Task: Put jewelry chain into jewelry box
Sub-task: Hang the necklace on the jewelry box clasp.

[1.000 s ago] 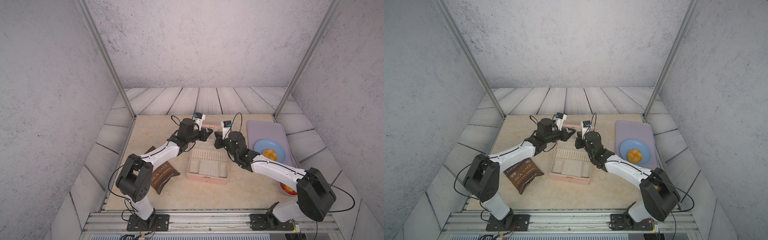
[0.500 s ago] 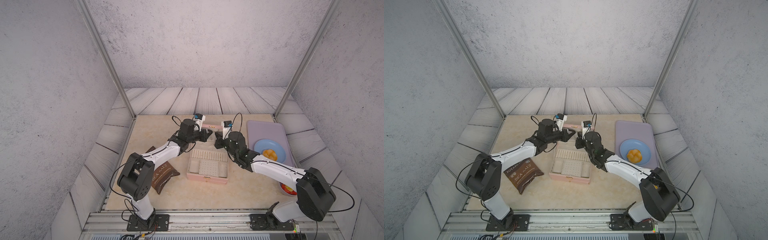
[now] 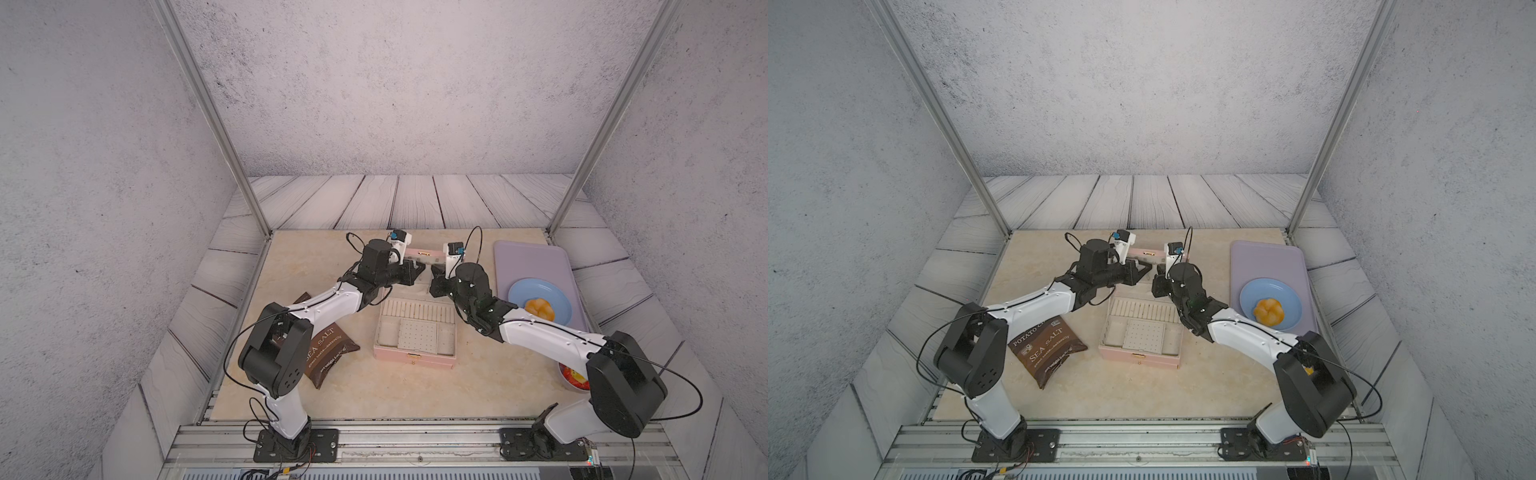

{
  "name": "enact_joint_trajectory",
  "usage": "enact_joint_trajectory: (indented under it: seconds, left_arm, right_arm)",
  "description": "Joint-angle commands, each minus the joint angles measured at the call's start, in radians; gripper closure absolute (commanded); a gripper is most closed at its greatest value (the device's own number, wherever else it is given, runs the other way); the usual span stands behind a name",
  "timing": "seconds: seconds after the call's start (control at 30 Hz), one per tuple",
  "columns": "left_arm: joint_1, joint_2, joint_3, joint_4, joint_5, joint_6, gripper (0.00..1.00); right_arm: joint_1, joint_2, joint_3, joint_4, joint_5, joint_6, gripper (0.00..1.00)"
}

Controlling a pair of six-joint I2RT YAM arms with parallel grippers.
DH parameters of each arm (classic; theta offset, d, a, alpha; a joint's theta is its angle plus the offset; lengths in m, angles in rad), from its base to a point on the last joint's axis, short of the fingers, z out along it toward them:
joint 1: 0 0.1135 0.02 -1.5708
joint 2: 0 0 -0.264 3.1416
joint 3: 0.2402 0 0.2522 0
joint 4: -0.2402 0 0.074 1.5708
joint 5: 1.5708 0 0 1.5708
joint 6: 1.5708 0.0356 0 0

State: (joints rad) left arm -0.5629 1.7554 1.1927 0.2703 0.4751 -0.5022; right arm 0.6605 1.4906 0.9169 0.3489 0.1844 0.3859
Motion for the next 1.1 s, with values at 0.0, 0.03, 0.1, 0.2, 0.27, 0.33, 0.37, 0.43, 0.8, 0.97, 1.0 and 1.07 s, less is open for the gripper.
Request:
enact_joint_trajectory:
  seconds: [0.0,0.03,0.1,0.2,0.27,0.33,0.37,0.43,0.8,0.97,1.0,1.07]
  left_arm:
    - [0.008,0.025,0.034,0.000,-0.007,-0.006,1.00]
    - [0.008,0.030,0.037,0.000,-0.007,-0.009,1.00]
    - [0.008,0.033,0.041,0.002,-0.004,-0.016,1.00]
    - [0.008,0.035,0.042,0.003,-0.016,-0.029,1.00]
    - [0.009,0.036,0.044,0.005,-0.022,-0.035,1.00]
    - [0.009,0.039,0.044,0.003,-0.026,-0.043,1.00]
    - [0.009,0.039,0.044,0.001,-0.034,-0.048,1.00]
    - [0.012,0.040,0.039,0.002,-0.045,-0.060,1.00]
    - [0.018,0.043,0.030,-0.002,-0.018,-0.064,0.92]
    - [0.018,0.031,0.017,0.000,-0.016,-0.062,0.82]
    - [0.018,0.029,0.014,0.003,-0.017,-0.062,0.79]
    - [0.018,0.024,0.007,0.005,-0.018,-0.062,0.76]
  right_arm:
    - [-0.007,0.022,0.029,-0.001,0.006,0.016,1.00]
    - [-0.009,0.026,0.032,-0.001,0.001,0.018,1.00]
    - [-0.010,0.035,0.037,0.001,-0.004,0.020,1.00]
    - [-0.011,0.041,0.041,0.012,-0.007,0.023,1.00]
    - [-0.015,0.046,0.044,0.018,-0.007,0.028,1.00]
    - [-0.017,0.052,0.047,0.029,-0.009,0.035,1.00]
    - [-0.016,0.057,0.050,0.032,-0.011,0.038,1.00]
    - [-0.018,0.067,0.057,0.033,-0.014,0.043,1.00]
    - [-0.019,0.080,0.058,0.029,-0.011,0.055,1.00]
    - [-0.019,0.061,0.045,0.025,-0.007,0.056,0.91]
    - [-0.019,0.059,0.043,0.023,-0.005,0.057,0.90]
    - [-0.020,0.053,0.038,0.022,-0.002,0.060,0.87]
